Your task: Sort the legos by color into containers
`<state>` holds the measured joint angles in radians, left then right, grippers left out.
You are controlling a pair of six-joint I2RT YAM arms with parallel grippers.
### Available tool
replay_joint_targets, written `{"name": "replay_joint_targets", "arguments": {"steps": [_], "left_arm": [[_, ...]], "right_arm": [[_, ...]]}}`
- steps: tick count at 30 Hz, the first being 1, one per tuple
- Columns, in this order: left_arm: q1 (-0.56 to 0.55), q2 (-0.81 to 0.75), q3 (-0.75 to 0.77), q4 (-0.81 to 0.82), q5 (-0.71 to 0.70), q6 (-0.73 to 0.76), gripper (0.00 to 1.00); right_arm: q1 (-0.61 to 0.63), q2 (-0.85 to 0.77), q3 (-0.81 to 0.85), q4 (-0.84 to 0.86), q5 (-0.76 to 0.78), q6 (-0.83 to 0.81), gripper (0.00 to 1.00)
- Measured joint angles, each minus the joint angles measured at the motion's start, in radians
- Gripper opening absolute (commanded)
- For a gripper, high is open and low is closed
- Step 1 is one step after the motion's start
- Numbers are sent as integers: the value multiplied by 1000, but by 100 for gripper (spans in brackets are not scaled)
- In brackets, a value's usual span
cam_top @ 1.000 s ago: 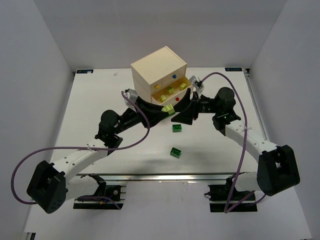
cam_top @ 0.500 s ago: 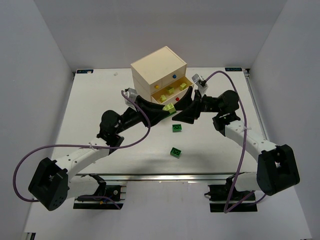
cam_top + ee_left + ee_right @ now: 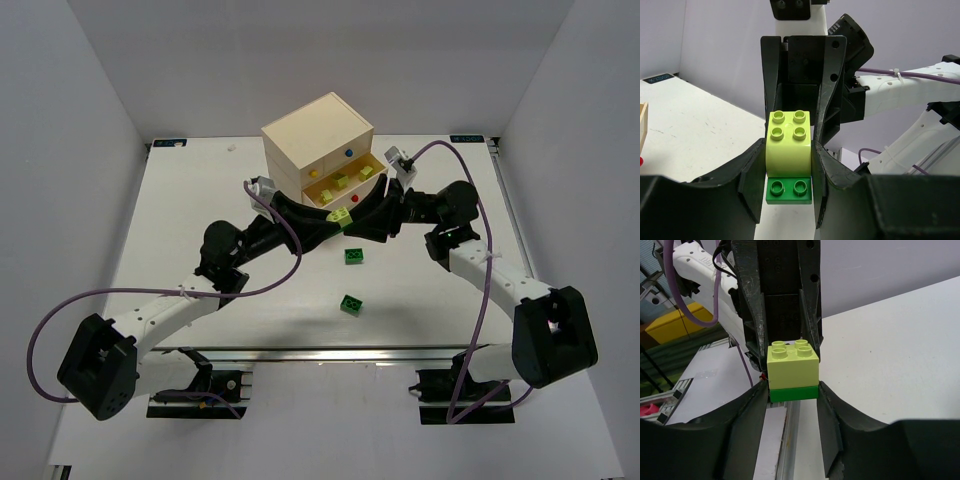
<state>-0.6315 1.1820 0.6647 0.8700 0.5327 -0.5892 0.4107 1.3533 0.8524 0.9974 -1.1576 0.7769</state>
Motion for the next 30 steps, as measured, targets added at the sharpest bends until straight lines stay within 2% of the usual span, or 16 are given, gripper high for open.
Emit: {"name": "replay_joint_targets", "arguments": {"steps": [15,25,30], "left_arm": [[-1,1,0,0,6,-2,0],[-1,1,0,-2,6,0,0],[-1,1,0,-31,8,11,0]], "right_arm": [[-4,7,0,0,-1,6,20],[-5,8,0,-6,-6,5,10],[-10,8,0,-69,-15,-34,6]]}}
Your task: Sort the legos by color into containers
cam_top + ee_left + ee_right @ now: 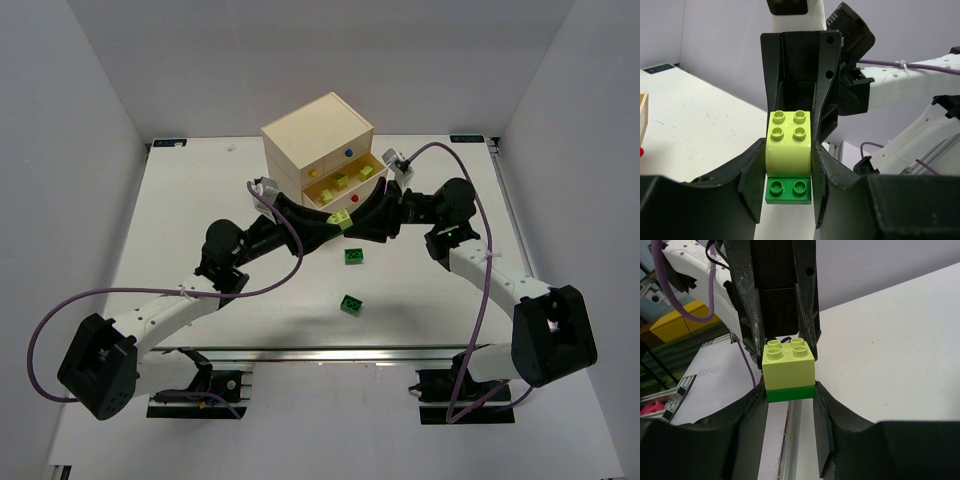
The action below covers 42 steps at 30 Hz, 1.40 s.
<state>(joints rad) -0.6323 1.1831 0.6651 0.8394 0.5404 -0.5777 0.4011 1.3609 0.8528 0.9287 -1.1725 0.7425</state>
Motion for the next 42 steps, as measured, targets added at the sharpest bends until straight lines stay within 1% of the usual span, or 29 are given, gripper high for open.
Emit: {"name": "replay_joint_targets", "arguments": {"steps": [10,23,33,42], "left_arm": [[0,0,4,-61,5,28,0],[-1,-1,8,-103,8,54,0],[-5,-1,7,-93,-6,45,0],[-11,-3,-19,-45,-39,24,0]], "right_arm": [[-2,0,0,-110,-17,-78,4],[-6,-1,7,-200,-29,-152,1],[-7,-7,17,-235,-30,-178,0],[-7,-12,18,-239,-21,-177,0]]}}
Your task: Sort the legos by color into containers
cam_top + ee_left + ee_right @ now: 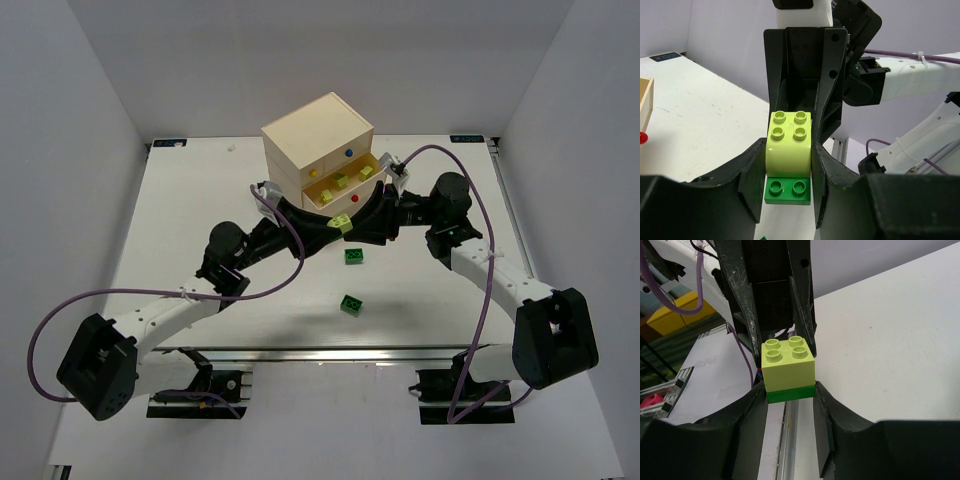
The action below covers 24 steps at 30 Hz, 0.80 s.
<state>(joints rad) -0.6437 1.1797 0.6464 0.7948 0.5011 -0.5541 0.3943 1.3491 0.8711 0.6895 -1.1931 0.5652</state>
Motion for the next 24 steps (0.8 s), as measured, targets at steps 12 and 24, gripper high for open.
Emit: {"name": "replay_joint_targets", "arguments": {"steps": [12,24], "left_arm": [[-8,-18,-14,4,-33,-3,0],[-13,-34,-16,-18,-49,15,0]], "right_arm": [[5,-1,0,0,5,2,0],[5,-2,0,-1,5,0,0]]}}
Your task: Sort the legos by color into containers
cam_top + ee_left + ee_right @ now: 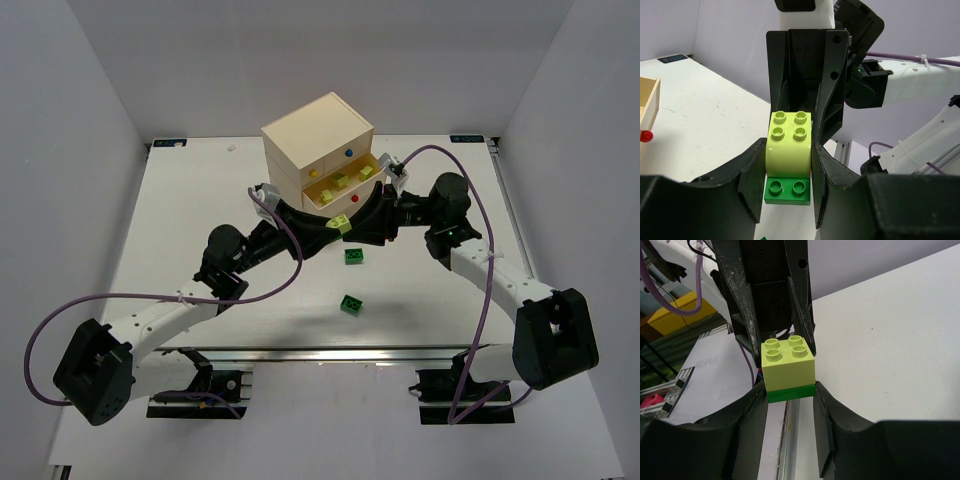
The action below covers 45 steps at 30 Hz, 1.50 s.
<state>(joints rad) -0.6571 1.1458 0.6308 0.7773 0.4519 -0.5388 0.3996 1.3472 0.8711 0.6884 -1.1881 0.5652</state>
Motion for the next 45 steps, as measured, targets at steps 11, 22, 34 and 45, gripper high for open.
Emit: {"name": "replay_joint_targets", "arguments": {"steps": [11,22,34,45], "left_arm": [[-2,-9,0,-19,-7,15,0],[-3,-9,0,-23,-23,19,0],[-6,-9,2,-37,-33,23,0],[-6,-18,16,-49,-47,41,0]], "right_arm": [[1,0,0,-11,0,-19,0],[1,0,0,-19,8,-24,0],[0,-4,12,-86,9,-79,0],[0,10,129,-328,-19,-266,0]]}}
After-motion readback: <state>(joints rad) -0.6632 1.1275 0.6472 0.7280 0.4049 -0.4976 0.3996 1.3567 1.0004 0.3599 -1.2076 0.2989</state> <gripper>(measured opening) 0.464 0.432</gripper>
